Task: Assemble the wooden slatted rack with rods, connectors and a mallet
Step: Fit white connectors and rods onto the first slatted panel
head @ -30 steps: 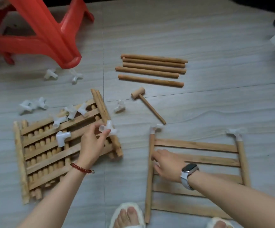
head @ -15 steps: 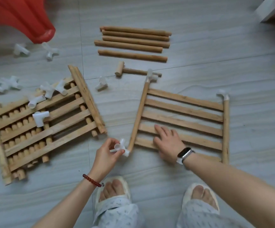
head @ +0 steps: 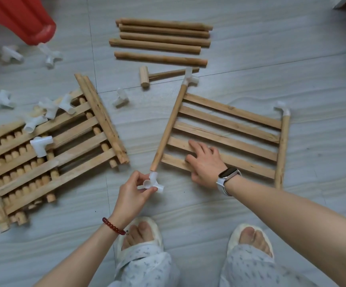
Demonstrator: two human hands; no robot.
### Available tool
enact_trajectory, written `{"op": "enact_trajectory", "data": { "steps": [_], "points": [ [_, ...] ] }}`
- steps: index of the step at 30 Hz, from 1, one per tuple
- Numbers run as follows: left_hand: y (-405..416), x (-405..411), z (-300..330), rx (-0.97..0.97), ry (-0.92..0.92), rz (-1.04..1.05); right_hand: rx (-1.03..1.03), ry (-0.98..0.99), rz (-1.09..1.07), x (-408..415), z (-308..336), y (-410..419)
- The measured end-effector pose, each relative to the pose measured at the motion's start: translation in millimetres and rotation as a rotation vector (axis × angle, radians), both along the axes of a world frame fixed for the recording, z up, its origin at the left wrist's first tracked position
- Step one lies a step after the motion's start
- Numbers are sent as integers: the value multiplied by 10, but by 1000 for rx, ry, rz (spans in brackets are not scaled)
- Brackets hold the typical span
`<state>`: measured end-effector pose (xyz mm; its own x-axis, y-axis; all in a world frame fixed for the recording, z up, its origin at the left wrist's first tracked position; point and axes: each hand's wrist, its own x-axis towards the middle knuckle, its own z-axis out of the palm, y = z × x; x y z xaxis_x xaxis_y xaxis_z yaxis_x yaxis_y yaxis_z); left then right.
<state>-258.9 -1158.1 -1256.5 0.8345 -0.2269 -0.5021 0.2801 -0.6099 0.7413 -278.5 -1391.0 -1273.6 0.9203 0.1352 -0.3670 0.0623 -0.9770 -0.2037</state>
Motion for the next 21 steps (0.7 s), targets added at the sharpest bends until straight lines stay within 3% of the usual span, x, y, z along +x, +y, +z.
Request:
{"op": "enact_trajectory", "data": {
  "steps": [7, 16, 18, 21],
  "points": [
    [-16, 94, 47, 6, -77, -9, 46, 17, -23, -1, 5, 37],
    [-56, 207, -31, 101, -185, -313, 135, 163, -145, -172, -31, 59],
    [-91, 217, -53, 170, -162, -430, 121, 184, -101, -215, -26, 22],
    [-100, 191, -69, 323, -240, -803, 59, 247, 0, -325, -5, -4]
  ]
}}
